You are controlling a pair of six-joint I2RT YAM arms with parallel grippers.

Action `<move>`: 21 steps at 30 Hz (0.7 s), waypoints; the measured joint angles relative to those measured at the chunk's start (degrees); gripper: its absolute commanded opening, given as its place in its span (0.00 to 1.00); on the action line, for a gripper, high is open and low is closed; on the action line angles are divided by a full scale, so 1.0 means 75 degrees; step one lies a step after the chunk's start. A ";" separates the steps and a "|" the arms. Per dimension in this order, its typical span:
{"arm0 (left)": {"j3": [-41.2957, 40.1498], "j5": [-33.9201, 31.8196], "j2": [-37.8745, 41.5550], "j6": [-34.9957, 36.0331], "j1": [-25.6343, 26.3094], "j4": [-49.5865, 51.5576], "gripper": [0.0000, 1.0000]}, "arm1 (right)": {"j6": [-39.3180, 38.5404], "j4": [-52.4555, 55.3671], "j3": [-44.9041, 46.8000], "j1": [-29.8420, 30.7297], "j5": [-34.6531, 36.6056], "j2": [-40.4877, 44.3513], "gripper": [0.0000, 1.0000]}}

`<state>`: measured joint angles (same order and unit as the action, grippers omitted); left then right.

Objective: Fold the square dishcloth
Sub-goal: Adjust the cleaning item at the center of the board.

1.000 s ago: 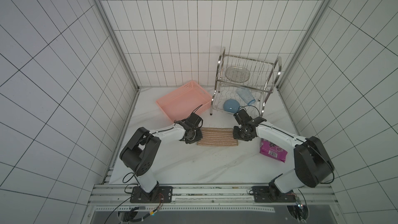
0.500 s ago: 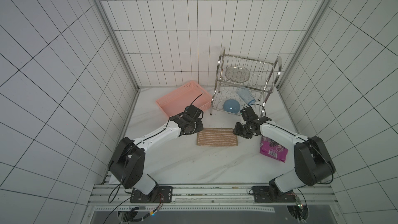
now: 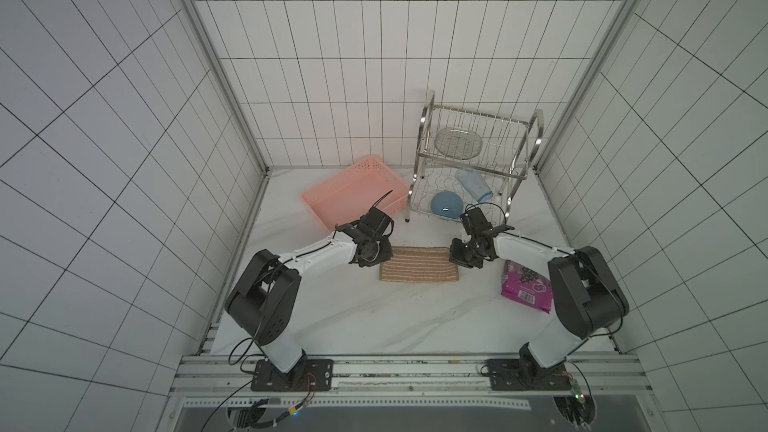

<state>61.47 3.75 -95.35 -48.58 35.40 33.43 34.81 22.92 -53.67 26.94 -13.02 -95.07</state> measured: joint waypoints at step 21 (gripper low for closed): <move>-0.0230 0.0108 -0.0012 -0.0157 -0.0006 -0.0210 0.14 | -0.1285 -0.0842 -0.0163 -0.0076 0.0035 0.0012 0.00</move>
<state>59.75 4.56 -95.44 -49.76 35.35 31.86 25.17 16.60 -54.89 26.37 -12.75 -94.98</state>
